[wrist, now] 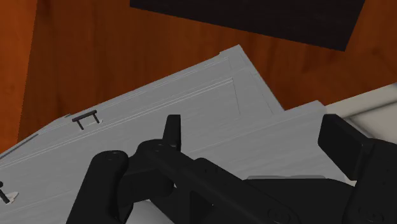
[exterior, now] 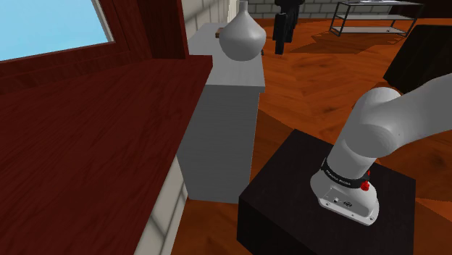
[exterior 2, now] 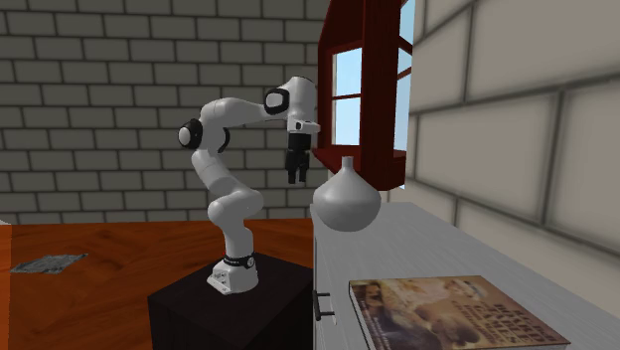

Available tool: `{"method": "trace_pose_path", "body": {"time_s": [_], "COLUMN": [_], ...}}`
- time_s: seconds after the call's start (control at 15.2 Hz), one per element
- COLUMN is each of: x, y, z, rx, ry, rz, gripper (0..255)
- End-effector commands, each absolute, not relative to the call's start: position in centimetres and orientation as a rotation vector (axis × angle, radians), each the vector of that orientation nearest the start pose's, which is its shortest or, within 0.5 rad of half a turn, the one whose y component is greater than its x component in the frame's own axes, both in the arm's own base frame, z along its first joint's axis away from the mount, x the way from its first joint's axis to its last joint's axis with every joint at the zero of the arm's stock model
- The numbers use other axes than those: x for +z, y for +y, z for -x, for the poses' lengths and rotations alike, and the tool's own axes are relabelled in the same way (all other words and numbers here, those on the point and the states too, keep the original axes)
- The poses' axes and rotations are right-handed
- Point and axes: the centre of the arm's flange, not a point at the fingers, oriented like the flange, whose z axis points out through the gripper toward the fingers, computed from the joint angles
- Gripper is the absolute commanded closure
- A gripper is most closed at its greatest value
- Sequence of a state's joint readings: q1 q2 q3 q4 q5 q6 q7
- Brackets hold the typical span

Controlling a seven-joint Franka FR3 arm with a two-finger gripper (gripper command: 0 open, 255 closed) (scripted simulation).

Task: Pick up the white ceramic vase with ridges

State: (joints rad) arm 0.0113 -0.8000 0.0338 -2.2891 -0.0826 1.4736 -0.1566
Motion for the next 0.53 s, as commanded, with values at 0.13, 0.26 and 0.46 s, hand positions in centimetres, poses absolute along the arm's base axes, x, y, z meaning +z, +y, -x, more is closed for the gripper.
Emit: {"method": "trace_pose_path", "body": {"time_s": [0.13, 0.26, 0.46], "x": [63.2, 64.5, 66.5], "y": [-0.2, -1.2, -2.7], "z": [-31.4, -33.6, -36.8], "rx": [0.036, 0.036, 0.035], "ry": [-0.318, -0.338, -0.368], "rz": [3.220, 3.206, 3.186], "gripper": [0, 0, 0]}}
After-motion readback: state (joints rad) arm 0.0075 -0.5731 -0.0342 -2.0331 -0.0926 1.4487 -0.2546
